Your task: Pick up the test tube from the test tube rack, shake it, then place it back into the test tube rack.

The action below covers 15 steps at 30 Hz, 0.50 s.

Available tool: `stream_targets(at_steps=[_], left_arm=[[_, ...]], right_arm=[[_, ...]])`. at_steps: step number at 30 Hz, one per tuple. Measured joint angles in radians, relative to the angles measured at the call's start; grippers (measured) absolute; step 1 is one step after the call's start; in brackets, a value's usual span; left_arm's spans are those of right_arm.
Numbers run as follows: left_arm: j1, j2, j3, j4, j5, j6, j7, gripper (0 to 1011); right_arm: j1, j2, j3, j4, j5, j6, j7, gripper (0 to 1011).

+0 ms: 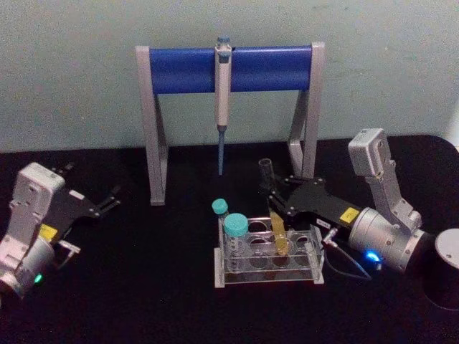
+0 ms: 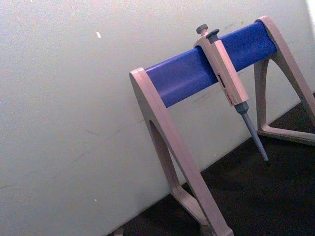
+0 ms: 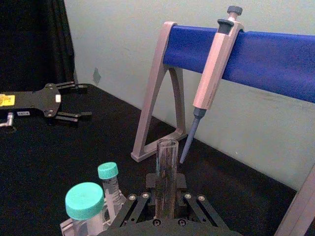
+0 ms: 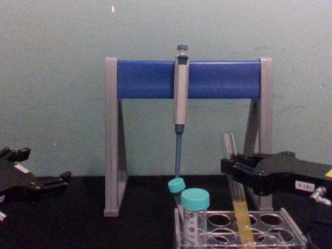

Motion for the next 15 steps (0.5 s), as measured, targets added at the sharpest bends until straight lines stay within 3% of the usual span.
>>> stream_targets(at_steps=[15], left_arm=[[0.000,0.000,0.000,0.000,0.000,0.000,0.000,1002]], right_arm=[[-0.001,0.000,0.001,0.000,0.000,0.000,0.000,228]])
